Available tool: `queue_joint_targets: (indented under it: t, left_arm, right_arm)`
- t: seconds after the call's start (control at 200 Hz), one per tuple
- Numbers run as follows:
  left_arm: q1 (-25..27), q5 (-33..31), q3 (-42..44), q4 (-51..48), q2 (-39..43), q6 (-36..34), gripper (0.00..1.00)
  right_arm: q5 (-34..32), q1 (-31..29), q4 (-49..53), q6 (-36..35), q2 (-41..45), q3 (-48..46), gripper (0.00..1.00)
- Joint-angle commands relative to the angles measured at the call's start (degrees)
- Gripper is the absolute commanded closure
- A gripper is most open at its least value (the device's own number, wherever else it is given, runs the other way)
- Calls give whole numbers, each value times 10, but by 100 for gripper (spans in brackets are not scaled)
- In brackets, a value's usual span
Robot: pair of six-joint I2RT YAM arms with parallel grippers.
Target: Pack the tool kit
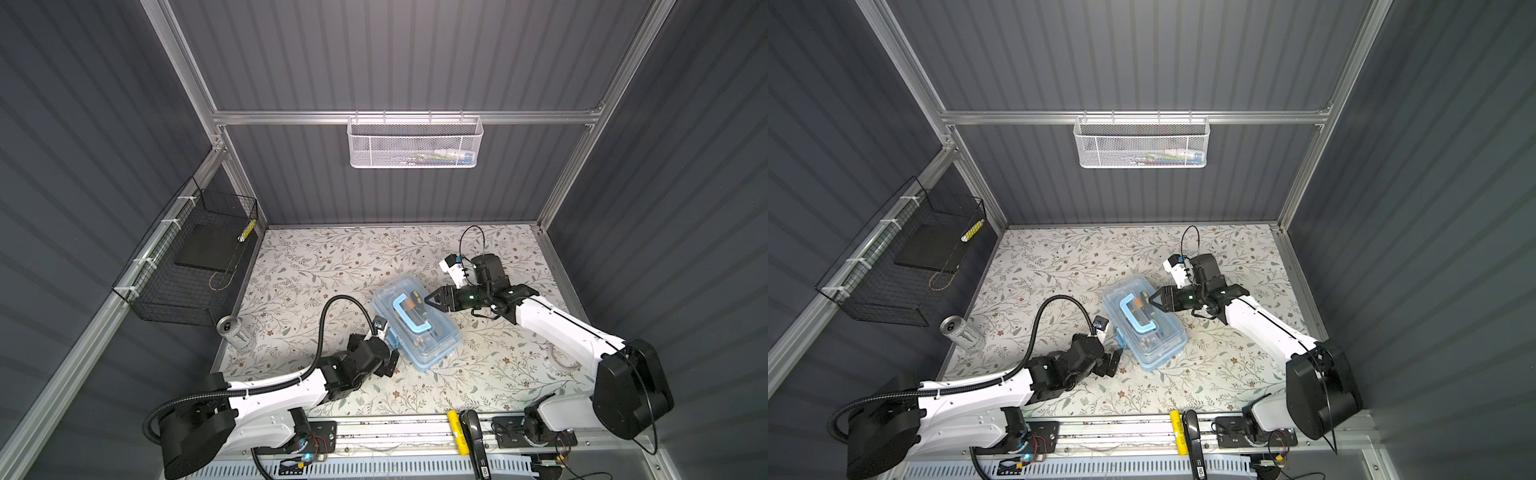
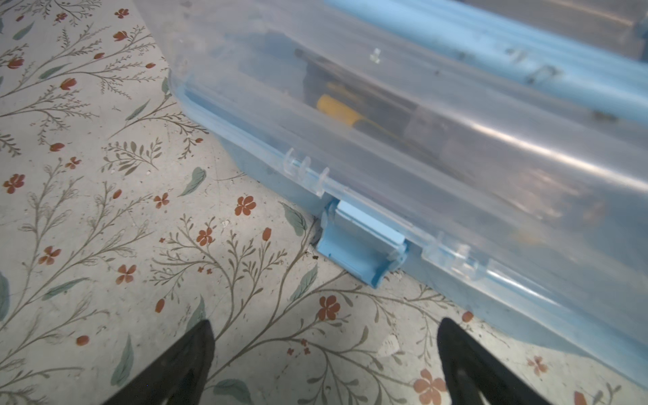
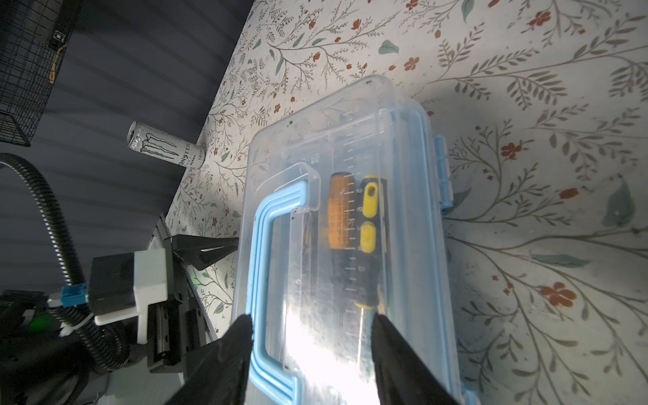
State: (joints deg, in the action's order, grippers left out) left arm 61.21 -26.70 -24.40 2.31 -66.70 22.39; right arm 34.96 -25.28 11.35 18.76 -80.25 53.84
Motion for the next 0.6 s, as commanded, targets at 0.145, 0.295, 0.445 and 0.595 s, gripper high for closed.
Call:
queue_joint_targets:
  t: [0.145,0.295,0.445,0.595]
  left_arm:
    - [3,19,9,101,-55,-11,1]
    - [4,1,2,119,-97,-23,0]
    - [3,-25,-8,144,-149,-31,1]
    - [3,-63,-10,165,-181,-17,0]
  right_arm:
    - [31,3,-40,-3,10,-22,43]
    - [30,2,-51,4,16,-35,43]
    - [33,3,-54,6,13,-39,43]
    - [35,2,-54,6,17,-42,43]
